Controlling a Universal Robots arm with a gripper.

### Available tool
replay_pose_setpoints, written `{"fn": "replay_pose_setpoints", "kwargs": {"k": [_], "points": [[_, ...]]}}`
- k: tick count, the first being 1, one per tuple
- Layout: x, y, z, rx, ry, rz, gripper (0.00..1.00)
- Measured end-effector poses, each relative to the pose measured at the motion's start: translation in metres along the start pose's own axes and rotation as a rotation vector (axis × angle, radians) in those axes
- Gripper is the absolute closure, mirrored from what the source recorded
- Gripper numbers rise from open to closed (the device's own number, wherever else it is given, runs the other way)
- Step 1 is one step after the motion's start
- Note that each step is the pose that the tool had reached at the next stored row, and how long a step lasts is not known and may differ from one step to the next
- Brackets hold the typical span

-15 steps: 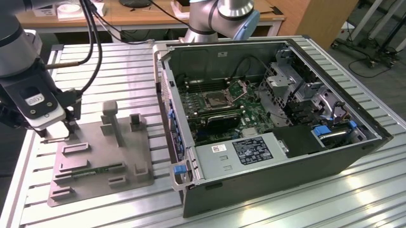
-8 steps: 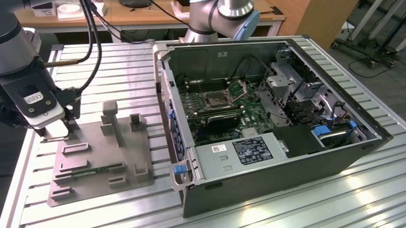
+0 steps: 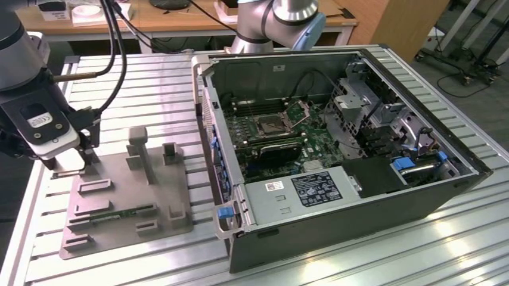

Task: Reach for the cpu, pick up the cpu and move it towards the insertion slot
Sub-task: 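Pick up the cpu and move it towards the insertion slot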

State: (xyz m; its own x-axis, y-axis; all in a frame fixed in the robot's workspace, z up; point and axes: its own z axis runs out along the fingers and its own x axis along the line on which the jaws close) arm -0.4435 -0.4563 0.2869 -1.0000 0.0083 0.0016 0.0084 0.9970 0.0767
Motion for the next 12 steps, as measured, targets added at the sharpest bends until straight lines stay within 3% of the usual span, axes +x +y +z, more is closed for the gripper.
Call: {"fn": "replay_pose_setpoints", "kwargs": {"k": [12], "points": [[0.0001, 0.0004, -0.0053, -0.0001, -0.0002, 0.000, 0.46]]}}
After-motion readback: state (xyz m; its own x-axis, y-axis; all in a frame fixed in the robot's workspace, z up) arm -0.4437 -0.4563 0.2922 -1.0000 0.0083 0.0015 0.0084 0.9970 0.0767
